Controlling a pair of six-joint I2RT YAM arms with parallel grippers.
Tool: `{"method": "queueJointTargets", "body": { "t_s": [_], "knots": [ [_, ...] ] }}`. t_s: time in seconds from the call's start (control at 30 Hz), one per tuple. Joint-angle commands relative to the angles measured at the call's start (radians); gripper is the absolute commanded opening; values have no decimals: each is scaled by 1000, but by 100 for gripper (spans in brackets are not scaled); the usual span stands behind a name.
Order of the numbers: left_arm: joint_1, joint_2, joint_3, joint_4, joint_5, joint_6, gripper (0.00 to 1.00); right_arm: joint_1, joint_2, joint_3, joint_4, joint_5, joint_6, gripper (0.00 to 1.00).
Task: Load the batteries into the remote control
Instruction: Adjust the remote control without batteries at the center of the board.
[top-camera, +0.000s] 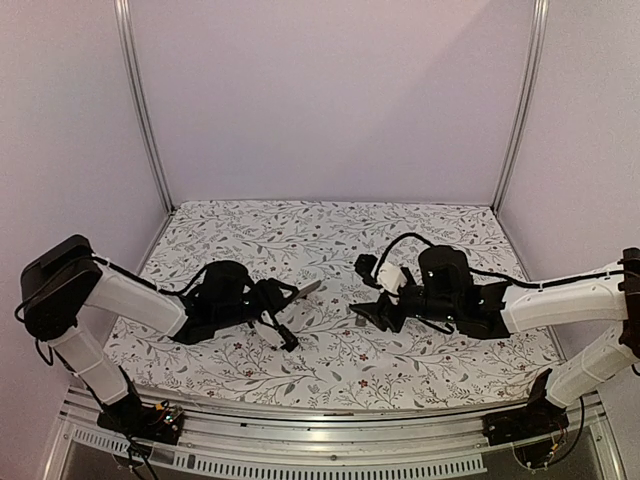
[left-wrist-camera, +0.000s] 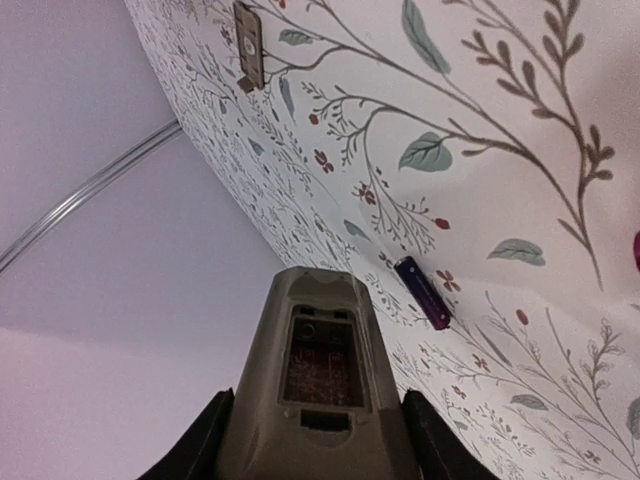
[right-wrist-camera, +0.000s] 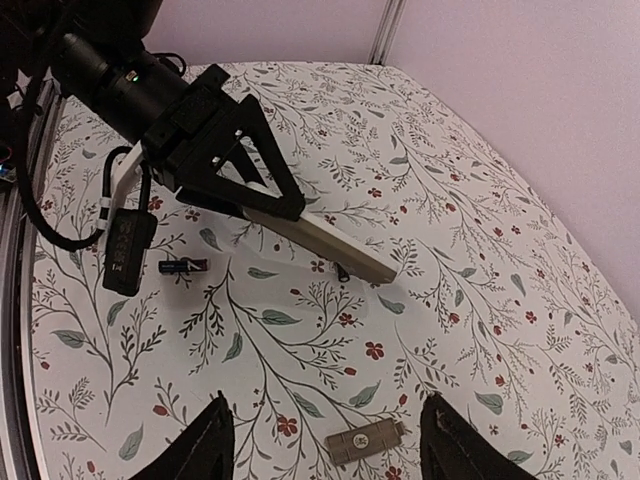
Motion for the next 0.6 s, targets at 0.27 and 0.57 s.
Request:
{"method": "queueJointTargets", "body": {
  "t_s": [0.27, 0.57],
  "knots": [
    [169, -259, 365, -776, -34, -1056, 0, -236, 313, 579, -248, -260, 135, 74],
    [515, -573, 160, -720, 355, -1592, 0, -206, 700, 1004, -575, -301, 168, 62]
  ]
}}
